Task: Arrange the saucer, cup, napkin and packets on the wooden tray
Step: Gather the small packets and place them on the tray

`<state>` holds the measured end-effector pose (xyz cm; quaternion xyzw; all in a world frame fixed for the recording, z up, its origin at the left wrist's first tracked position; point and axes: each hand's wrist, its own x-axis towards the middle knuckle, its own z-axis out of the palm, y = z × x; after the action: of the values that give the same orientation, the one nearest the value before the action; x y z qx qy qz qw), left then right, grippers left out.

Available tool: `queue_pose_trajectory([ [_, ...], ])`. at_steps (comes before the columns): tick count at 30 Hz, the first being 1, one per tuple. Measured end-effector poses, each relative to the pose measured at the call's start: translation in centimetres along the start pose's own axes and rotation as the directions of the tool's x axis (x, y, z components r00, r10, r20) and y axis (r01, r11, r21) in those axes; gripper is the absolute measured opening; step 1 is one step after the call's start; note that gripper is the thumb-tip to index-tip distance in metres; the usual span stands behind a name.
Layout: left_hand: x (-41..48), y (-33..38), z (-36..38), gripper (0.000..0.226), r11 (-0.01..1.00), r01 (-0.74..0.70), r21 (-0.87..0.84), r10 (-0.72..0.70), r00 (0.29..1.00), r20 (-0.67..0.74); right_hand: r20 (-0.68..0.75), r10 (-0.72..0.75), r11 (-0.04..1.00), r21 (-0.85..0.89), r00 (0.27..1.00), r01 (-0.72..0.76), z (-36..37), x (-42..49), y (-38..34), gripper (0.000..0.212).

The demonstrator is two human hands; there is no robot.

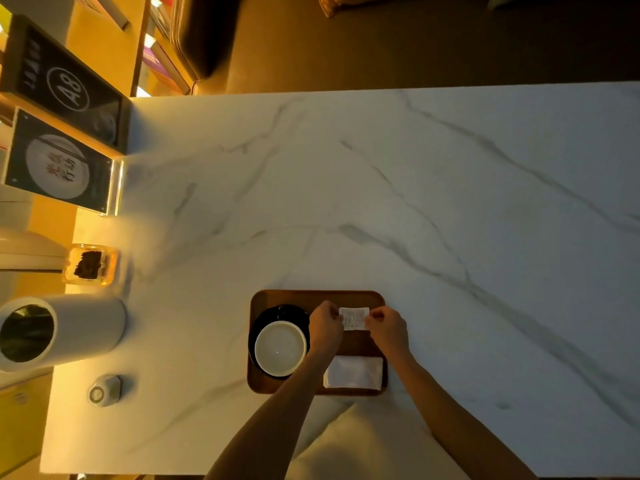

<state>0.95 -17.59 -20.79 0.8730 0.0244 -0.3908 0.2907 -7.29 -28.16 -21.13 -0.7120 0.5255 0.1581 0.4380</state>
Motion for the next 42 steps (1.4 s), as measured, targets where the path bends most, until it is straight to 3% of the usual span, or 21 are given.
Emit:
queue_pose_trajectory([
  [18, -1.0, -0.4, 1.0, 0.012, 0.999, -0.039, 0.021, 0.04, 0.998, -0.043, -0.114, -0.031, 0.999, -0.02, 0.993, 0.028, 0.6, -1.5, -0.1, 0.022],
  [42, -0.3, -1.1, 1.1, 0.021, 0.997, -0.076, -0.032, 0.076, 0.997, 0.002, -0.073, -0.078, 0.997, -0.034, 0.994, 0.076, 0.2, -1.0, 0.5, 0.021],
])
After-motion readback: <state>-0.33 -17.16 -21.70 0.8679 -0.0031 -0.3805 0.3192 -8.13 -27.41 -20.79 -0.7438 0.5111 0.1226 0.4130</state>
